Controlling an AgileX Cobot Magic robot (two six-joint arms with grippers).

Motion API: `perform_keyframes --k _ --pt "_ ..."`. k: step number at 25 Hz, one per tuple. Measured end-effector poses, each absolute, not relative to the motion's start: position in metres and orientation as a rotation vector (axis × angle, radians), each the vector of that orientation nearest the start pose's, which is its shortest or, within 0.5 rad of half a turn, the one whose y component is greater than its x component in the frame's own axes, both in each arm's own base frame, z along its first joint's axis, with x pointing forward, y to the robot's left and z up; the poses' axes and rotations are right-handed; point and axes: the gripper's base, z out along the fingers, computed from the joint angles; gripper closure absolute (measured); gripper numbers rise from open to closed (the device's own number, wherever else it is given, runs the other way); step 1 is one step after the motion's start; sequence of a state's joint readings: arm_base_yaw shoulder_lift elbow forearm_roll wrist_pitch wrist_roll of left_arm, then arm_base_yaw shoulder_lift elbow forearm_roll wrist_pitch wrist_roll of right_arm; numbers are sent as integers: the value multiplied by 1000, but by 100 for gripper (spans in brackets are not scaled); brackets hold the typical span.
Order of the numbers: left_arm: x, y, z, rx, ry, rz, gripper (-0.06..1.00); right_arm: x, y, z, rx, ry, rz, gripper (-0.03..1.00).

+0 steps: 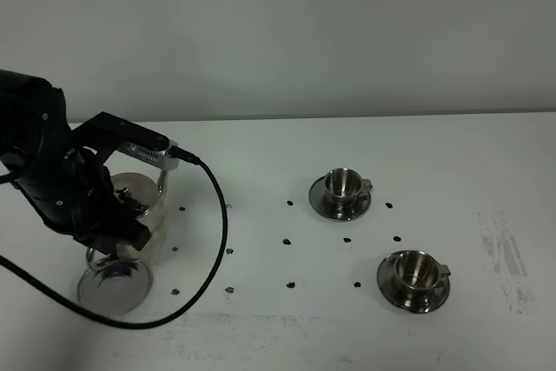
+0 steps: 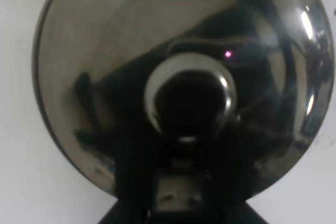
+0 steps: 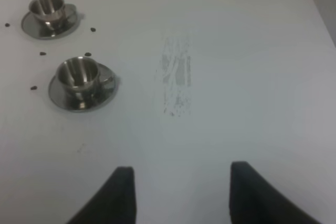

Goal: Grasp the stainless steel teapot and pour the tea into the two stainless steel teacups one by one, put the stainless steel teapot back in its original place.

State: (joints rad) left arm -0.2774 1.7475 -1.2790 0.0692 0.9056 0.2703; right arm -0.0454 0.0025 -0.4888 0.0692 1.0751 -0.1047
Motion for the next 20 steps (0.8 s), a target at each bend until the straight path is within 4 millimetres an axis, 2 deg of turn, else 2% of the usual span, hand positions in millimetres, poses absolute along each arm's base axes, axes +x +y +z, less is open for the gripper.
perform_keyframes --k 5,10,16,20 --pt "340 -93 235 1111 2657 100 69 -4 6 273 -65 2069 -9 54" --pt "349 -99 251 1394 2445 113 69 -4 6 273 -65 2069 -9 54" --pt "360 -111 280 1635 2137 107 69 -4 6 273 -65 2069 -9 54" --pt "359 -114 283 1730 2055 92 69 -4 6 273 -65 2069 -9 54"
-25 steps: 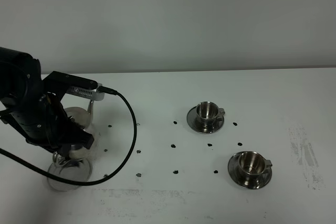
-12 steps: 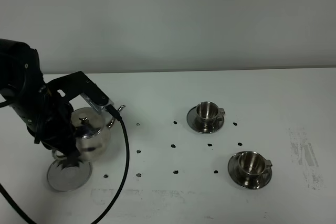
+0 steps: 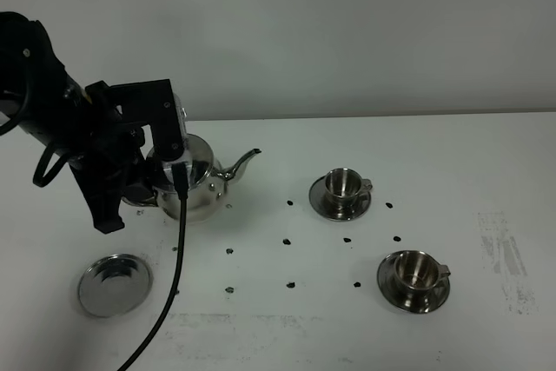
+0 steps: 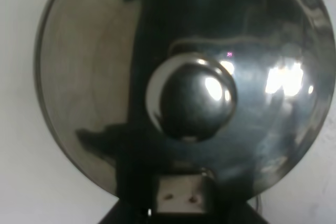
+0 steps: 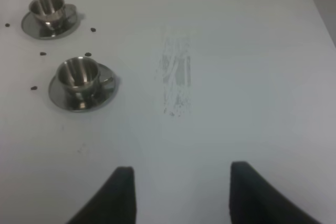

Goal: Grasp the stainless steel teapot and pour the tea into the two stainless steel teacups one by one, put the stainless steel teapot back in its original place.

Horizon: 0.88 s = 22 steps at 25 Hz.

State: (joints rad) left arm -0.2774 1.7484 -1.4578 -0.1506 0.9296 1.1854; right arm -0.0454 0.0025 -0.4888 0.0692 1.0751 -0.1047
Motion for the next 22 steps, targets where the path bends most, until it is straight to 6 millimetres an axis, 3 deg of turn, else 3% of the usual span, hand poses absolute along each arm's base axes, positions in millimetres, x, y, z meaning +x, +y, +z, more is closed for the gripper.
perform_keyframes --k 13,22 --pt "365 -109 266 1905 2028 174 69 -4 6 273 -65 2069 -9 54" --pt "394 -112 269 1955 1956 282 69 -4 6 273 -65 2069 -9 54"
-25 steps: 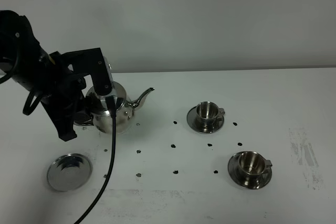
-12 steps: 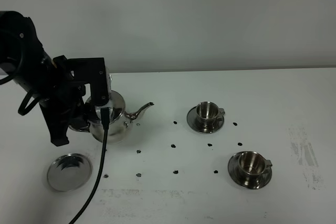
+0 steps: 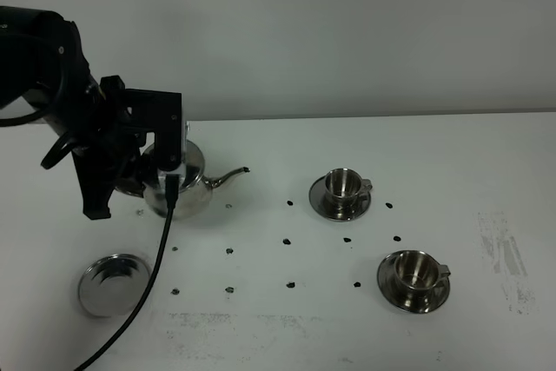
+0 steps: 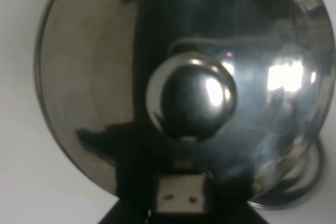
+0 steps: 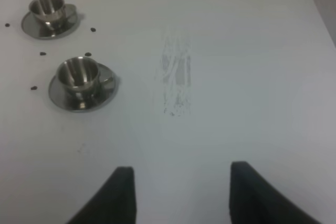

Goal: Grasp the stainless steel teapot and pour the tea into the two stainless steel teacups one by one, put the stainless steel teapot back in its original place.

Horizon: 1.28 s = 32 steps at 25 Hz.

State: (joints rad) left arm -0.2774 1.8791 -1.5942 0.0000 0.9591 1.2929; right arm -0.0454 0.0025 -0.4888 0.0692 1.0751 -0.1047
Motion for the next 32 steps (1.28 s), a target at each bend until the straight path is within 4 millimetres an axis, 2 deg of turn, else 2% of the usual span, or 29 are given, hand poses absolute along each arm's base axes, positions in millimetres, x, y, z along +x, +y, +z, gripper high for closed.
perform_keyframes --k 8,13,21,28,32 --pt "411 -117 270 2090 1758 364 69 -4 6 273 -65 2069 -9 54" --pt "417 -118 268 2115 1669 421 69 -4 6 273 -65 2069 -9 54" --pt "433 -124 244 2062 1746 382 69 -4 6 273 -65 2069 -9 54" --pt "456 -144 246 1998 1708 381 69 -4 6 273 -65 2069 -9 54" --pt "469 -156 239 1994 1685 380 69 -4 6 273 -65 2069 -9 54"
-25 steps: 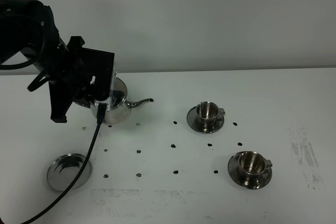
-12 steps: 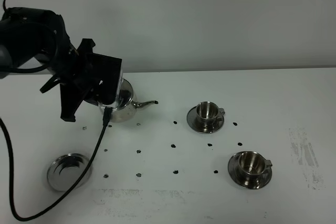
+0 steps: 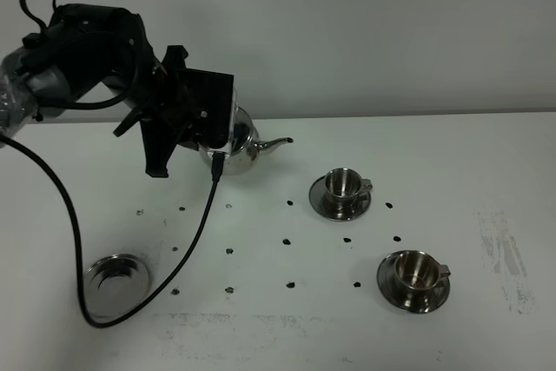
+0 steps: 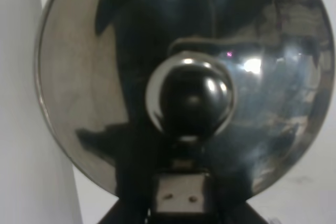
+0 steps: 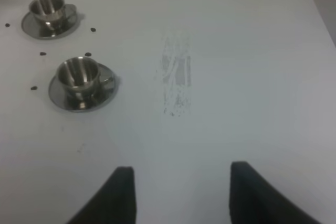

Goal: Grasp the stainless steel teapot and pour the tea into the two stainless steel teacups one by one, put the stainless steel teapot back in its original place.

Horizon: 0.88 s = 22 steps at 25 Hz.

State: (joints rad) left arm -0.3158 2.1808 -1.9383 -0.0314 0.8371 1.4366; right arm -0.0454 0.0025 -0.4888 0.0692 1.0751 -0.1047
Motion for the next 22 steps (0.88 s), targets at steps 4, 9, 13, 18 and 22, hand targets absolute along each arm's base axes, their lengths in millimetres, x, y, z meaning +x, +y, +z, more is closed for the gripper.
perform_keyframes --k 4,9,13,18,22 --pt "483 -167 233 1966 1680 378 69 -4 6 273 -65 2069 -9 54" --pt "494 -180 228 1968 1662 374 69 -4 6 273 -65 2069 -9 54" --pt "499 -183 222 1968 1648 383 69 -4 6 273 -65 2069 -9 54" --pt "504 -184 215 1965 1617 413 69 -4 6 273 -65 2069 -9 54" --pt "506 -185 210 1970 1603 427 69 -4 6 273 -65 2069 -9 54"
